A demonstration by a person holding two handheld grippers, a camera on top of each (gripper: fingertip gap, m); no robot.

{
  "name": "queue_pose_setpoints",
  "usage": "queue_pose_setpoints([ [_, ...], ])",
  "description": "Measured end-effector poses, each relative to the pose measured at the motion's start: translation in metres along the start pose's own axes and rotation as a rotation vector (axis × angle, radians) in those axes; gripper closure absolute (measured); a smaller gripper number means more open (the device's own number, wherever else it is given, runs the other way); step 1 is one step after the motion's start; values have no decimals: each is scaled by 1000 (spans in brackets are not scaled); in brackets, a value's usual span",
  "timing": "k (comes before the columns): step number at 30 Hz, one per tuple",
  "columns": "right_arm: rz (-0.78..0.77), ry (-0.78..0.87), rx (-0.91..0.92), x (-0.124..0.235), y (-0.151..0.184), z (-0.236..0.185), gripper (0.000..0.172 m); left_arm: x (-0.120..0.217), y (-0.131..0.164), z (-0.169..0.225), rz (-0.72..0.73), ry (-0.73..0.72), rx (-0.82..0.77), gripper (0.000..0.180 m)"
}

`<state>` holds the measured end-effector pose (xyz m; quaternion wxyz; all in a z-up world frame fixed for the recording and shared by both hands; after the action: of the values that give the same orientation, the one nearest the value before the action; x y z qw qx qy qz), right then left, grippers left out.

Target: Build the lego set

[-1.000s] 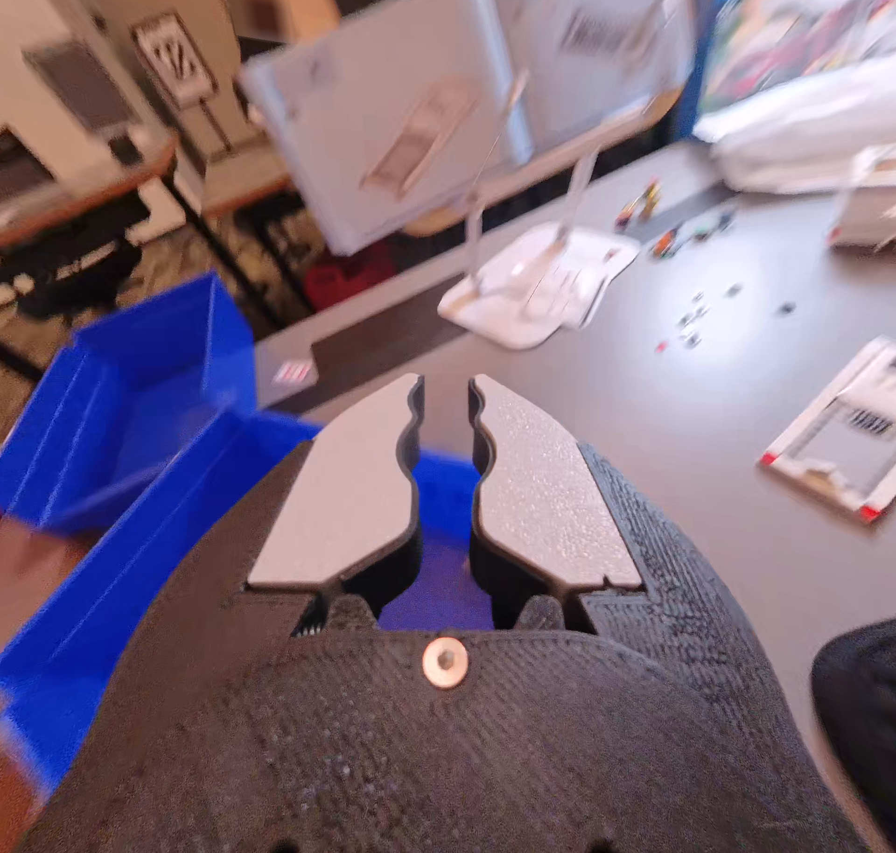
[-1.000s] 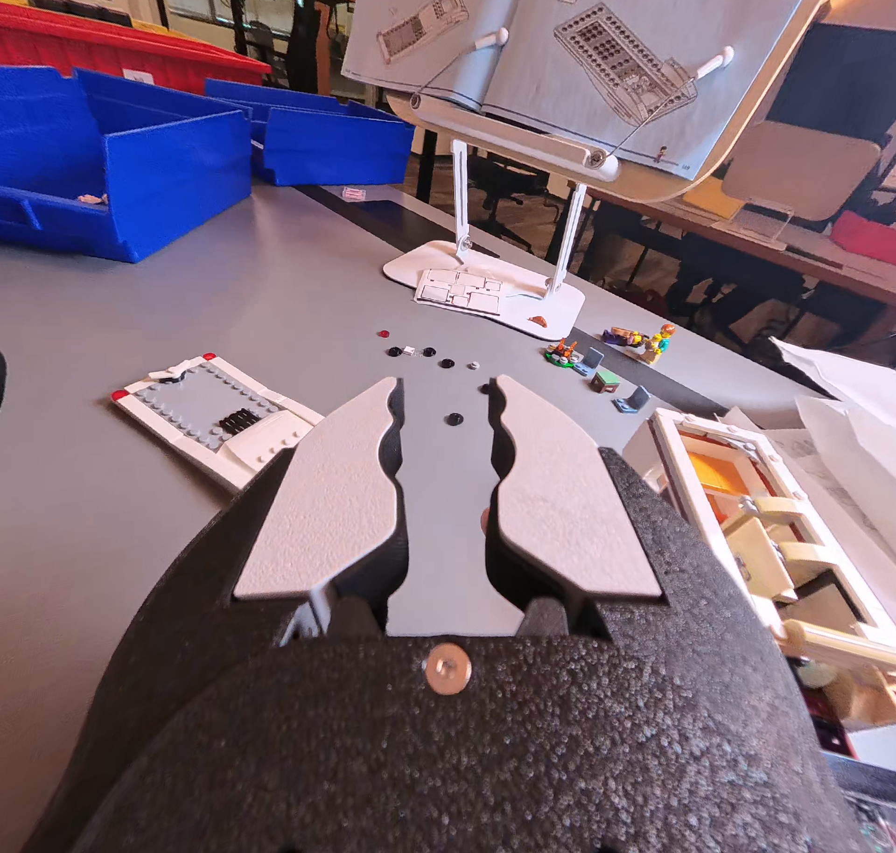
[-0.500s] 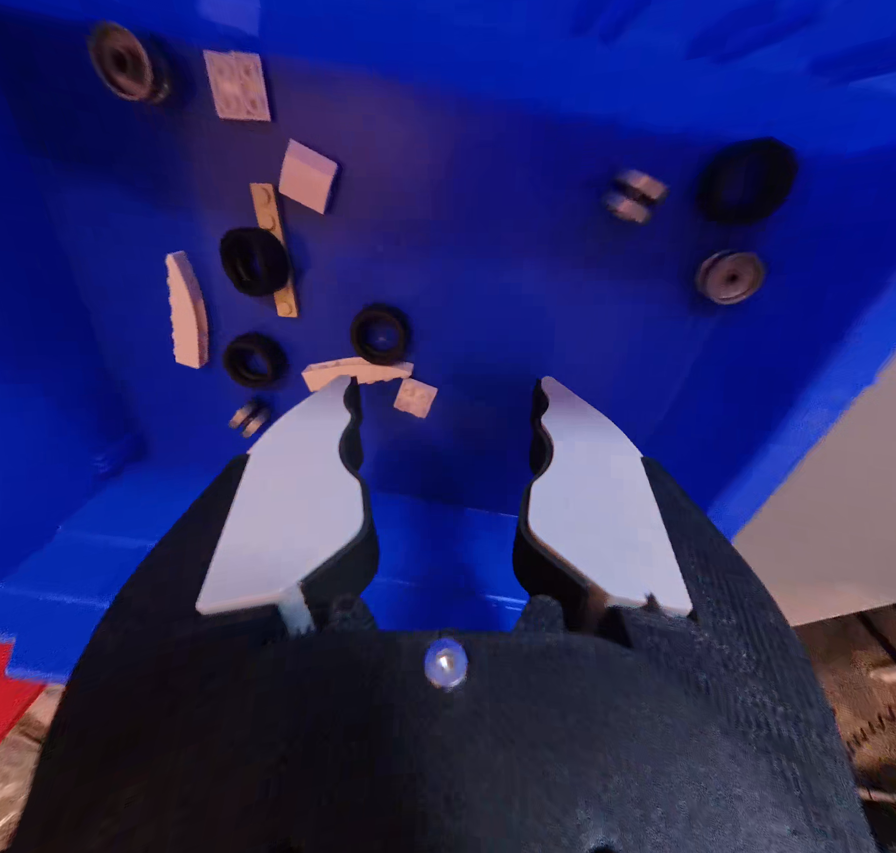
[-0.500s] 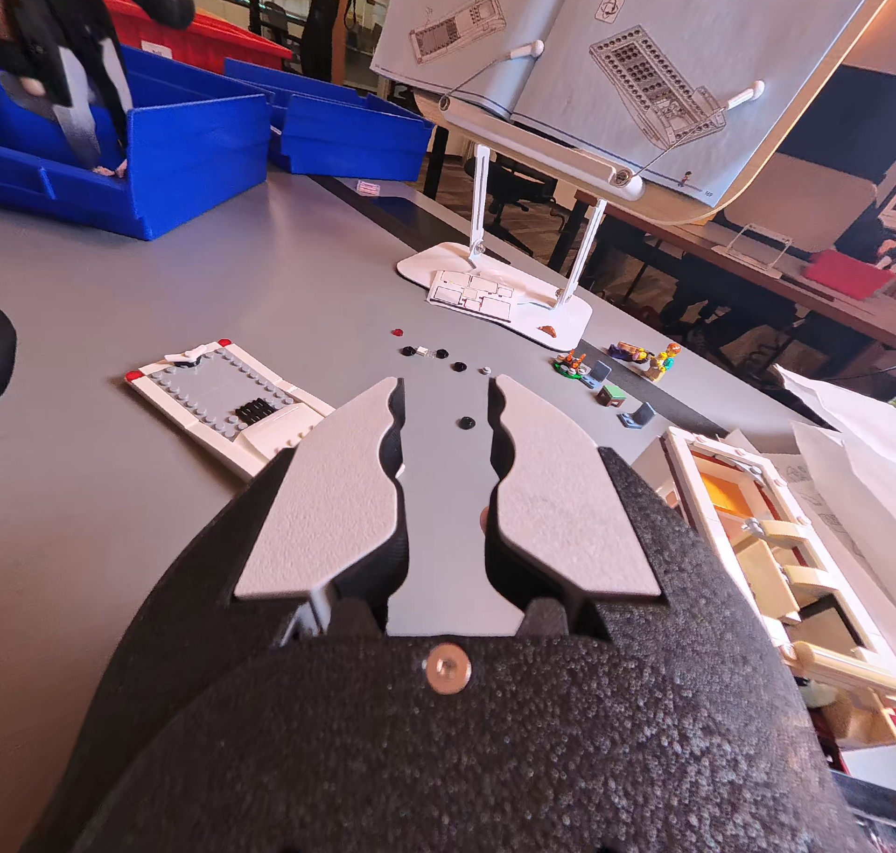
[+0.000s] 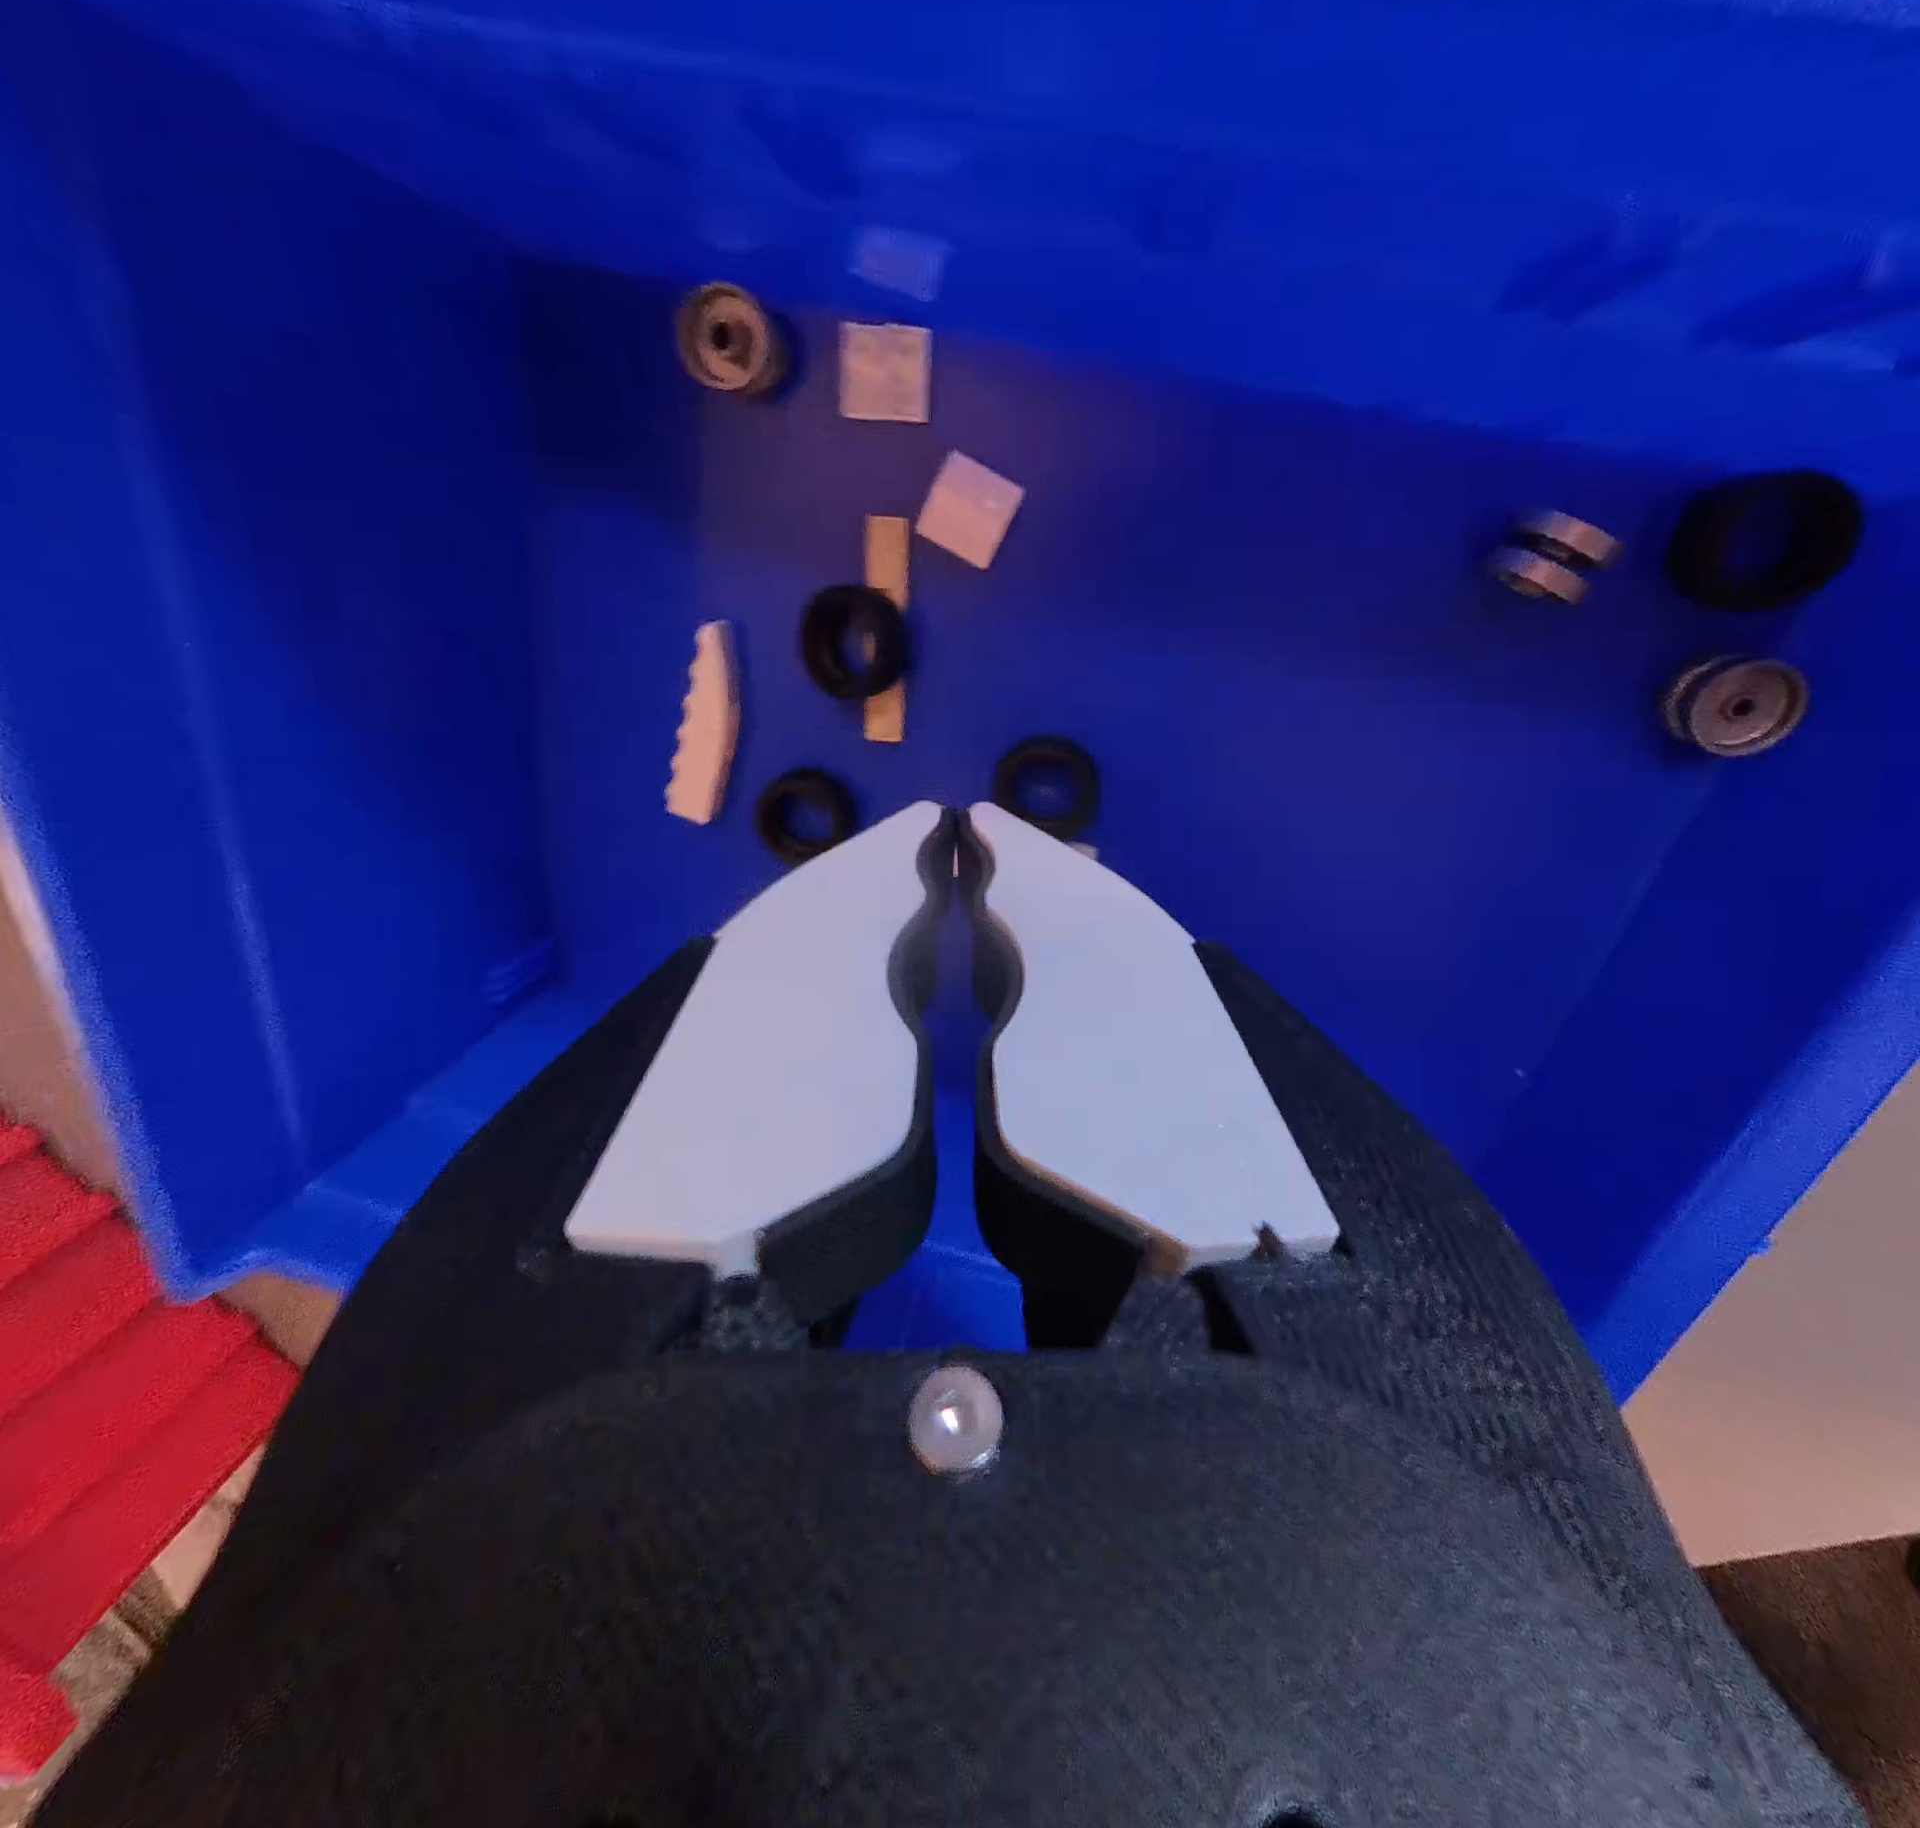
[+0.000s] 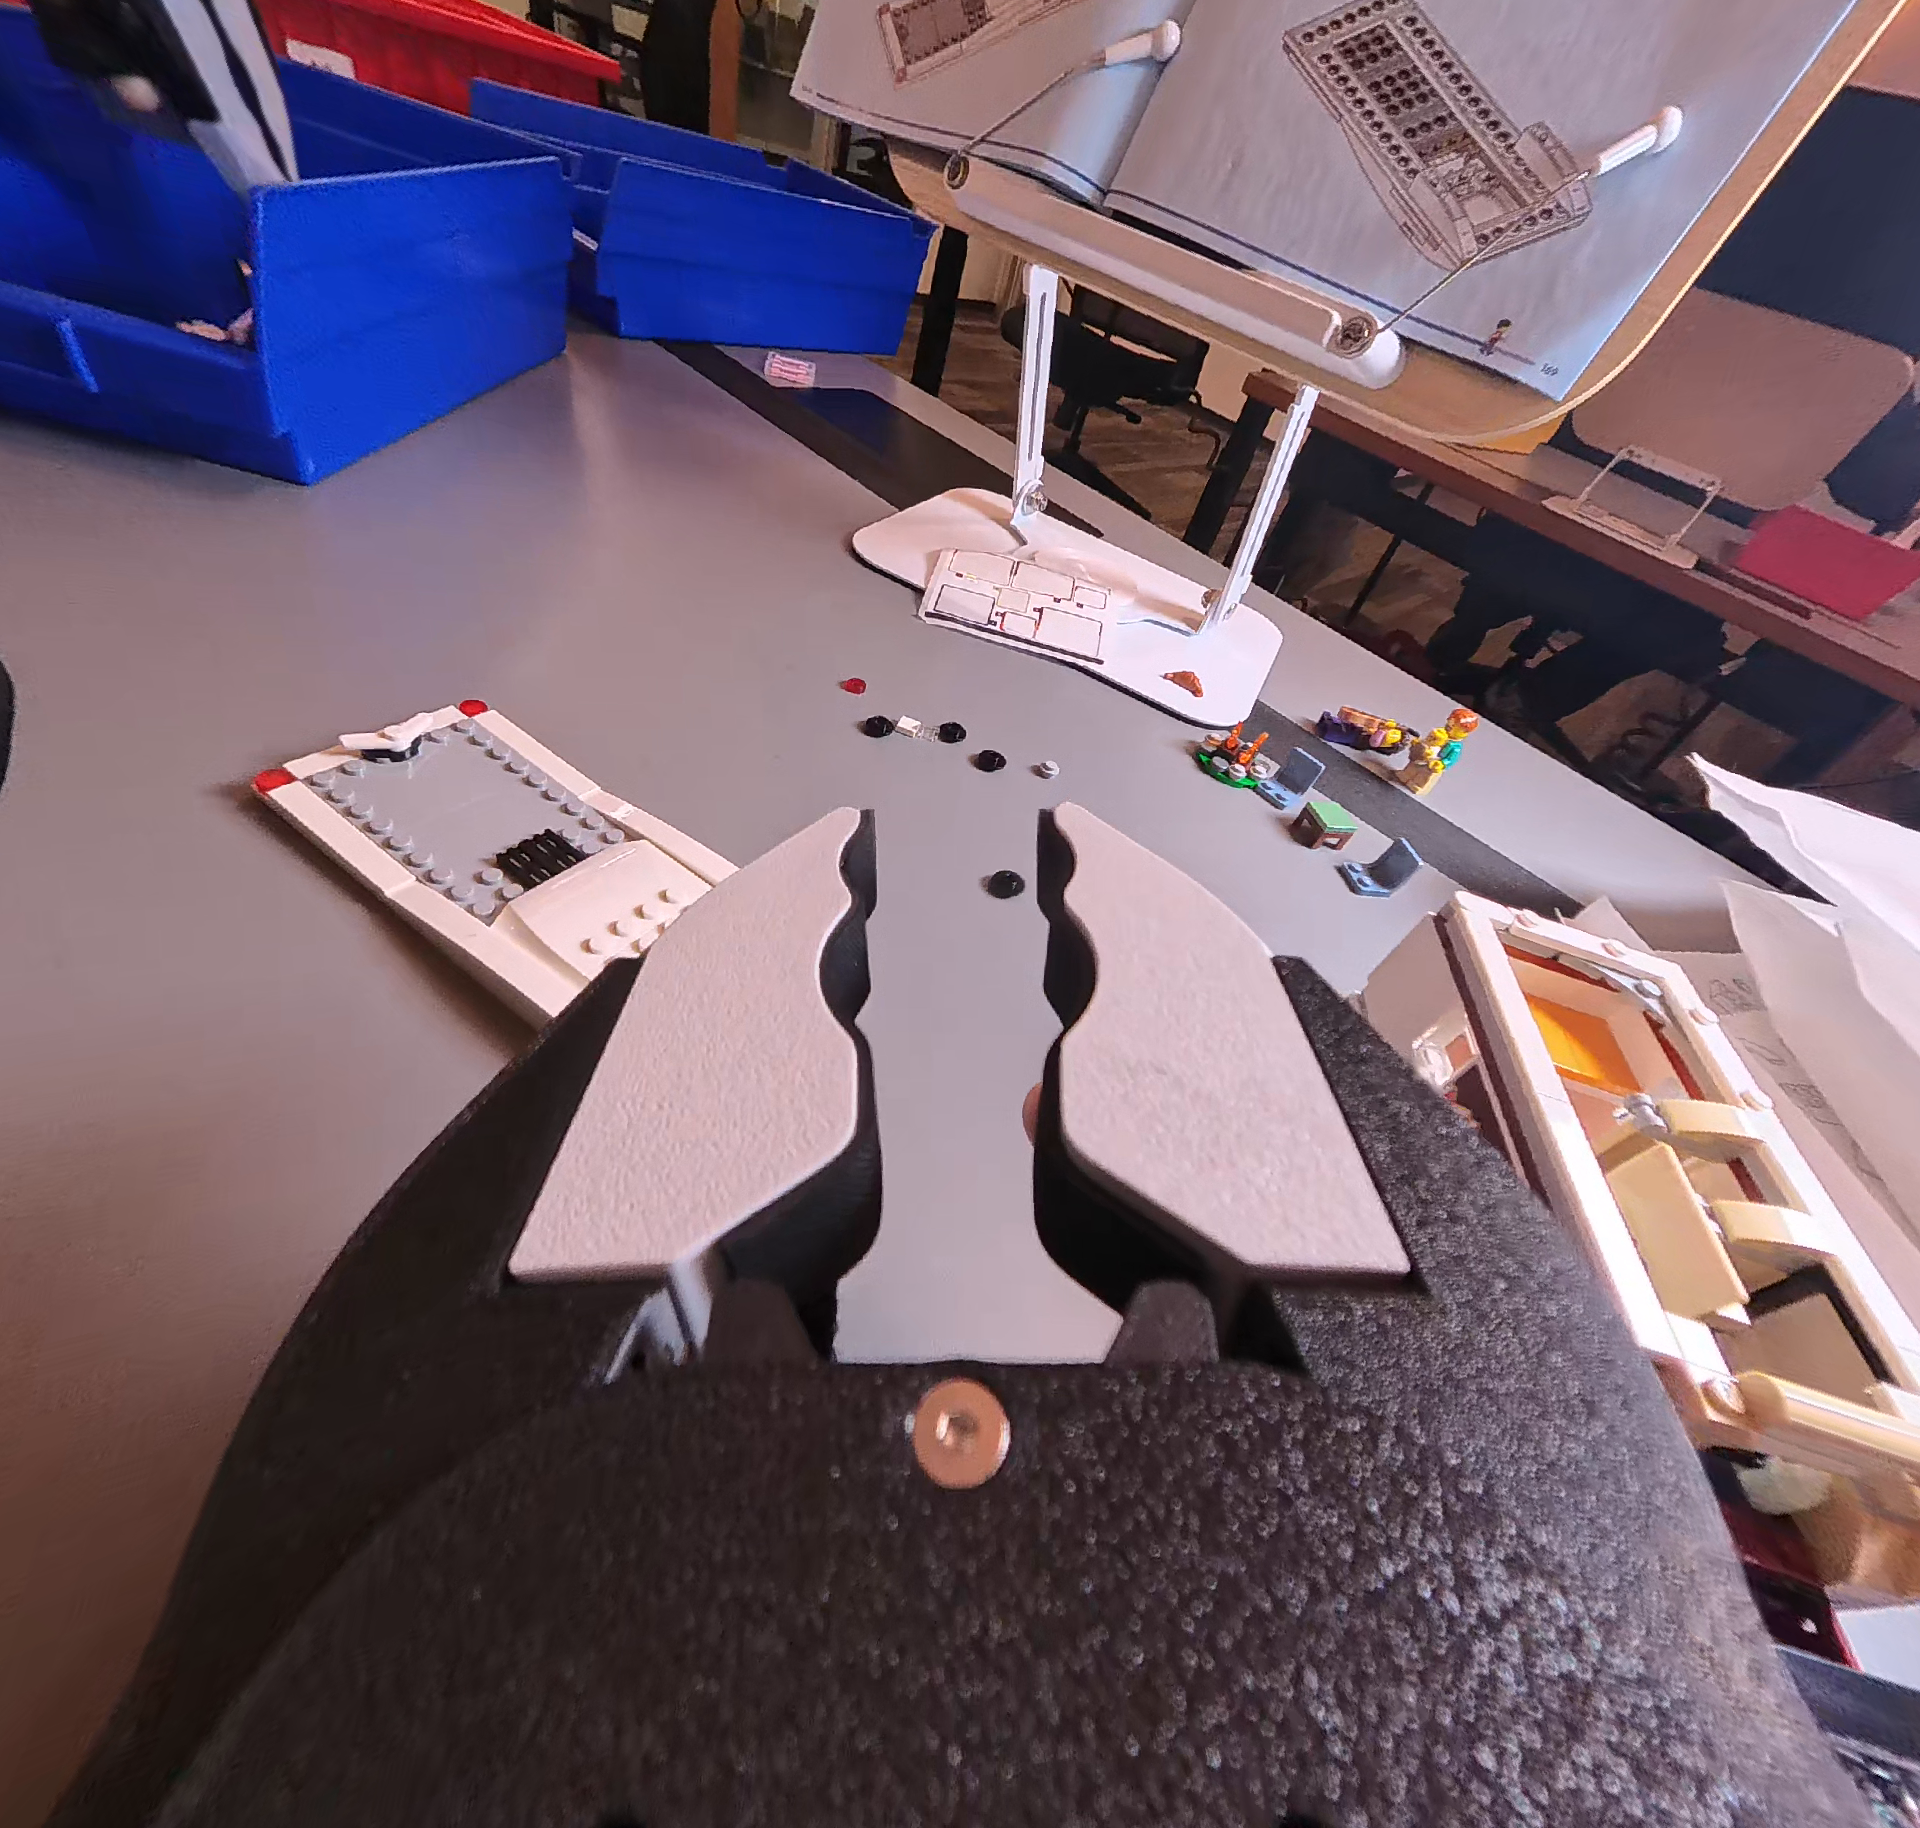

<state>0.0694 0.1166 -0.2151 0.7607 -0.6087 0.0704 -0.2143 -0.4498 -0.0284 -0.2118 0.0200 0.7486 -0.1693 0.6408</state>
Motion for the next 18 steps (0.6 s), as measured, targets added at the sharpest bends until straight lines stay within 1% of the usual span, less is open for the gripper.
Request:
queue_pose_setpoints([
  [2, -5, -7, -3, -1, 1, -1, 143, 2, 3, -8, -32, -10, 21, 167],
  [3, -9, -9, -3, -1, 2, -1, 143, -1, 7, -12, -67, -20, 26, 160],
  [5, -13, -11, -3, -2, 3, -1, 143, -12, 16, -11, -150, 20, 11, 146],
  [7, -10, -8, -1, -1, 2, -1, 144, -26, 24, -9, -237, 43, -18, 136],
  [8, -8, -7, 0, 0, 2, -1, 144, -32, 27, -6, -267, 72, -20, 135],
  [9, -7, -7, 0, 0, 2, -1, 144, -36, 28, -3, -278, 94, -13, 140],
  [10, -7, -8, 0, 0, 2, -1, 144, -40, 26, -2, -265, 114, 4, 135],
  [12, -13, -13, -1, -1, 3, -1, 144, -42, 22, 0, -252, 170, 38, 134],
  [13, -18, -16, 0, -1, 4, -2, 144, -43, 20, 0, -239, 184, 48, 130],
  [16, -24, -18, 1, -2, 6, -1, 144, -44, 17, -1, -238, 192, 32, 130],
  [17, -23, -18, 1, -1, 6, -1, 144, -45, 17, -1, -238, 191, 22, 131],
  [18, -22, -18, 2, -1, 6, -1, 145, -44, 17, -1, -234, 196, 16, 142],
])
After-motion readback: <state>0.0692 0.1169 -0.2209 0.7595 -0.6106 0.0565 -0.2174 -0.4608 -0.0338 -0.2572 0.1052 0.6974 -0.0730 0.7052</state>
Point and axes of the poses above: each gripper's, where its closed fingertips meet, x back along the fingers, y out of its underside, z = x × y across the jaws, the point moved 6 cm from there along x, back along the fingers, and after that the axes turned 1 degree about z, right-handed, at the moved point
